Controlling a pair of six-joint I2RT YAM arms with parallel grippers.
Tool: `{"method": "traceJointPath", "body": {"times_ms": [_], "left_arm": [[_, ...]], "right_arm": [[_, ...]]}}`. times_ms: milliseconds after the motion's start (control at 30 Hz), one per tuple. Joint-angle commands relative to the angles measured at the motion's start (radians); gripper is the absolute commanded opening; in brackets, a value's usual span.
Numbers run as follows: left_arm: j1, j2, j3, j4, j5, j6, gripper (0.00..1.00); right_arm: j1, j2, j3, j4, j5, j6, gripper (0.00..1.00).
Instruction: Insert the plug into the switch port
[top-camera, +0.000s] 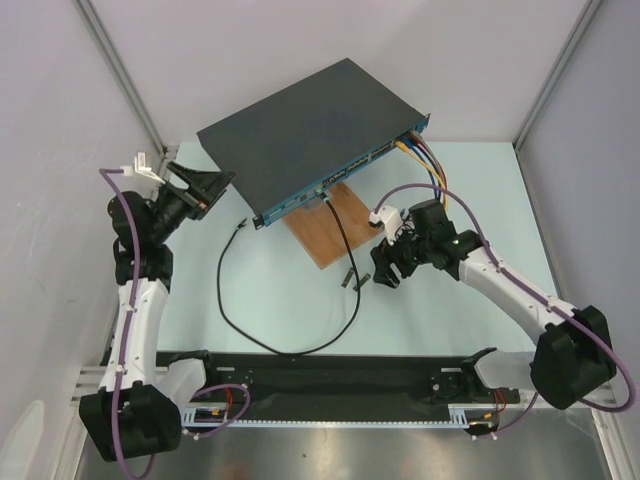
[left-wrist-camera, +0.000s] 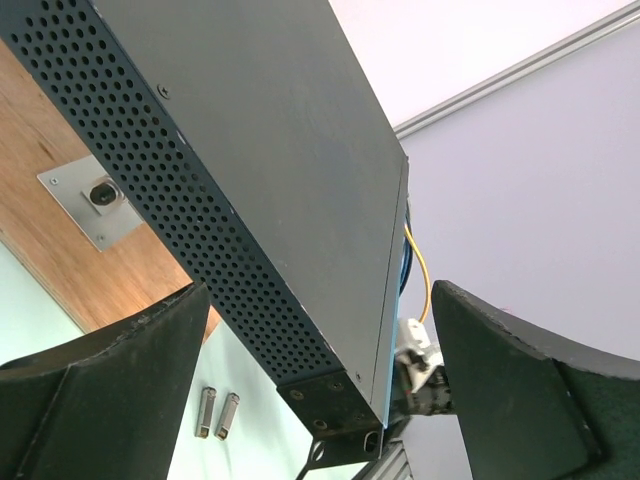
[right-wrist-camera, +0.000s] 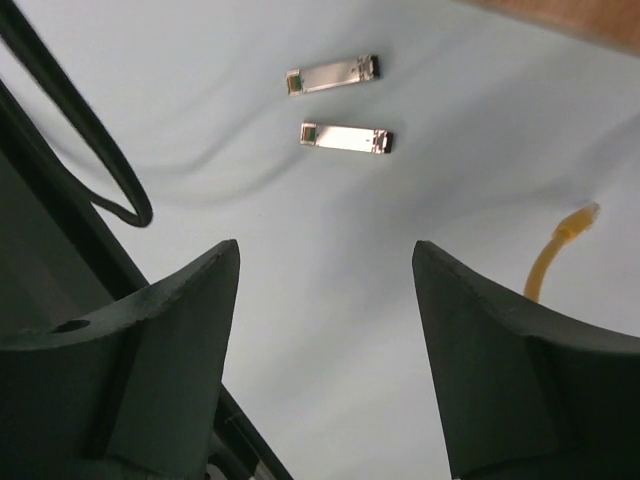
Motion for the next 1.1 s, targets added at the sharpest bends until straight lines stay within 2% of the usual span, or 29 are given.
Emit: {"method": "traceJointPath", "body": {"times_ms": [0,267,467,833,1067], "left_arm": [[0.011,-0.029,0.042,0.004,0.026,0.017,0.98],[0.011,-0.02,0.047,0.01,0.028,0.011,0.98],[0.011,-0.015,0.038,0.013,0.018,0.002,0.98],[0.011,-0.001,0.007,0.042,0.044,-0.02,0.98],[0.011,0.008,0.012,0.04,0.049,-0.009,0.97]], "right_arm": [[-0.001,0.04,-0.025,0.087,-0.069,-0.126,0.75],[0.005,0.185,-0.037,0.189,-0.092,-0.252,0.76],[0.015,0.287,-0.043,0.199,-0.101,-0.378,0.76],[0.049,0.375,-0.025,0.267,-0.07,-0.521,0.78],[0.078,0.427,0.012,0.22,-0.043,-0.585,0.74]]}}
